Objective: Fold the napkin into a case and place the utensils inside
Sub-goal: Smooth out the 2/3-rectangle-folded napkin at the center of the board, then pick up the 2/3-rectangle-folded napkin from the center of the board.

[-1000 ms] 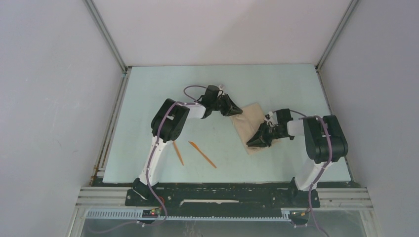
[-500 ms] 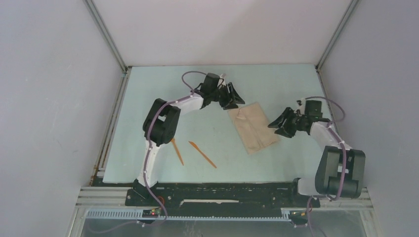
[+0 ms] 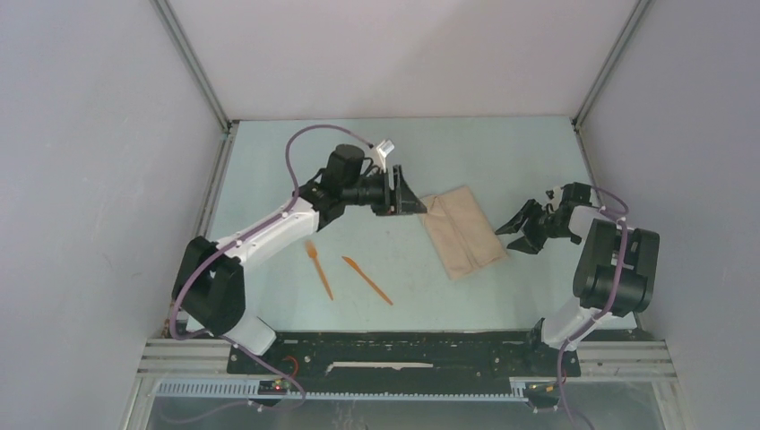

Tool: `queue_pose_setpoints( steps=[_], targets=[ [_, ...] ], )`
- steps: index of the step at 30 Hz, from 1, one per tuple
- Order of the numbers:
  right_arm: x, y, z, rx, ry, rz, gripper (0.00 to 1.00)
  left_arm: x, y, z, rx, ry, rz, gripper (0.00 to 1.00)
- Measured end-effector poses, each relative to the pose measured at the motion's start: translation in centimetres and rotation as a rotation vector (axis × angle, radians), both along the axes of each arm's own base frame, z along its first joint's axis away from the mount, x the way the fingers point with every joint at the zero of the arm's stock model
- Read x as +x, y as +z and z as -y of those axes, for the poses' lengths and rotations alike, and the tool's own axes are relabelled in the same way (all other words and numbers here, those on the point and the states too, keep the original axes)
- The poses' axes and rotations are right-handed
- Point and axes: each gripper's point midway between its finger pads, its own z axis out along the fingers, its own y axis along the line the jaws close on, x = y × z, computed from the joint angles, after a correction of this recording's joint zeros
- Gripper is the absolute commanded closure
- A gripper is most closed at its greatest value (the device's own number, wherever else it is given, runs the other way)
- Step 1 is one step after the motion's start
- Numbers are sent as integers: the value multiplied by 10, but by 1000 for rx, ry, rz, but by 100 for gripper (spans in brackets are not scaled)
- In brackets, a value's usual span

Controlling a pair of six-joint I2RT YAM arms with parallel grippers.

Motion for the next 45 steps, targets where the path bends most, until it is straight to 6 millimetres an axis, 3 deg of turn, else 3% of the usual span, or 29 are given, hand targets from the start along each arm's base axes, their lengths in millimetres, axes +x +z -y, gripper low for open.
queue_pose_setpoints(
  steps=[5,7,15,17,21,25,27,28,29,30,35,40,45],
  targets=[
    [-3,-4,-2,-20,15,-15,49,-35,-47,-21,66,-20,-94,36],
    [-6,-7,-4,-27,24,-26,56,-44,-53,-26,75,-23,-110,36],
    [-30,-24,-16,-24,43,-95,83,-57,-31,-35,33,-25,-47,37],
    [-34,-25,-18,-17,41,-99,85,-56,-30,-35,29,-24,-40,37],
    [-58,-22,-38,13,39,-91,78,-57,-35,-36,42,-15,-35,37],
    [-98,-12,-92,68,127,-80,55,-62,-53,-34,114,15,-29,34],
    [-111,-5,-109,81,175,-71,45,-68,-61,-29,161,27,-17,32],
    [-112,-1,-110,69,178,-56,34,-73,-67,-24,192,32,-3,28],
    [-110,2,-108,49,169,-39,6,-78,-71,-19,213,27,6,26],
    [-106,6,-101,11,145,-17,1,-85,-78,-12,254,21,19,25],
    [-75,30,-53,-121,-26,90,0,-103,-113,38,473,-19,93,28],
    [-60,37,-1,-180,-212,96,0,-112,-134,99,646,-33,194,39],
    [-52,48,20,-200,-273,109,0,-120,-156,134,763,-41,246,35]
  ],
)
